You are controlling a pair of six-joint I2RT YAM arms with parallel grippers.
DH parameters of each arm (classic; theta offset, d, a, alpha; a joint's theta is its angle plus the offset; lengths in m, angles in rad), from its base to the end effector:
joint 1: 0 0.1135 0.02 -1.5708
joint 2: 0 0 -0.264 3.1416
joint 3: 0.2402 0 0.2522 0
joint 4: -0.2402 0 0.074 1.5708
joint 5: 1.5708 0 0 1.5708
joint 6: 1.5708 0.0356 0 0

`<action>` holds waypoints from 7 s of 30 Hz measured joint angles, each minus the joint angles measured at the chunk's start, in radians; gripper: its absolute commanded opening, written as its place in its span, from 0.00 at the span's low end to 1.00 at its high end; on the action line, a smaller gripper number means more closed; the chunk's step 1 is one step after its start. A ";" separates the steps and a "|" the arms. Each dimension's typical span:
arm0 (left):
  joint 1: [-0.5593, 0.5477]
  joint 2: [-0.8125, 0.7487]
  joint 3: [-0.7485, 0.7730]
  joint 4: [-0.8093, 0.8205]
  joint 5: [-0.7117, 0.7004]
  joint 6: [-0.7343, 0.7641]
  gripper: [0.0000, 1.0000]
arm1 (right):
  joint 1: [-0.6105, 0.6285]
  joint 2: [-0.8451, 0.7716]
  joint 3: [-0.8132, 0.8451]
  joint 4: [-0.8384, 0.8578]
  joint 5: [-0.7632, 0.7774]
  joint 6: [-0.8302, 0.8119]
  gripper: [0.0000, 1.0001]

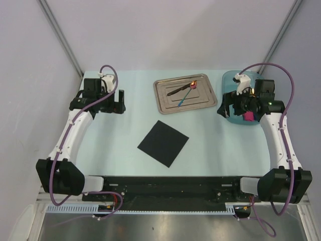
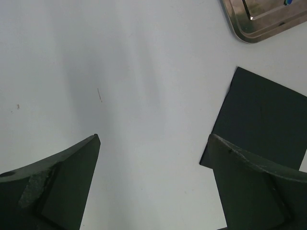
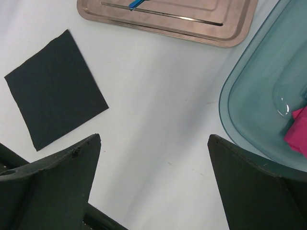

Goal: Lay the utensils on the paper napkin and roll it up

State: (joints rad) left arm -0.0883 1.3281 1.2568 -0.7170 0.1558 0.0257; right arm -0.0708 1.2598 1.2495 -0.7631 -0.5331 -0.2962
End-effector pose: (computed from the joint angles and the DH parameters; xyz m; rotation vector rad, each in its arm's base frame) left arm 0.2805 -0.0304 0.3347 0.2100 2.3478 -0.2142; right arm 0.2603 -0.0003 0.3492 -0.5070 2.1929 0.4284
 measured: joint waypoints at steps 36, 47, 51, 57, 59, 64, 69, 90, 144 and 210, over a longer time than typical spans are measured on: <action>-0.351 0.536 0.099 0.185 -0.258 -0.027 1.00 | -0.092 -0.076 0.000 -0.063 0.047 0.009 1.00; -0.365 0.600 0.077 0.176 -0.235 -0.063 1.00 | -0.101 -0.076 0.000 -0.062 0.043 0.016 1.00; -0.377 0.605 0.077 0.177 -0.229 -0.070 1.00 | -0.101 -0.076 0.000 -0.062 0.042 0.016 1.00; -0.383 0.632 0.082 0.178 -0.211 -0.085 1.00 | -0.109 -0.076 0.000 -0.062 0.041 0.016 1.00; -0.383 0.636 0.086 0.177 -0.204 -0.089 1.00 | -0.113 -0.076 0.000 -0.062 0.041 0.016 1.00; -0.383 0.648 0.100 0.173 -0.194 -0.090 0.99 | -0.116 -0.076 0.000 -0.062 0.038 0.016 1.00; -0.384 0.666 0.126 0.166 -0.179 -0.090 1.00 | -0.122 -0.076 -0.003 -0.062 0.035 0.018 1.00; -0.251 0.294 0.139 0.243 -0.001 -0.166 1.00 | 0.110 0.185 0.263 0.060 0.153 0.146 1.00; 0.123 0.118 -0.071 0.370 -0.142 -0.262 1.00 | 0.507 1.420 1.156 0.348 0.896 0.698 0.65; 0.196 0.145 -0.071 0.311 -0.096 -0.271 1.00 | 0.454 1.335 1.118 0.041 0.690 0.524 0.19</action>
State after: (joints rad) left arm 0.1074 1.4734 1.1858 -0.4061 0.0601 -0.2455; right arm 0.3828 2.5950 2.3680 -0.7223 0.1574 0.2279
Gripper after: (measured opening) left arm 0.996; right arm 0.266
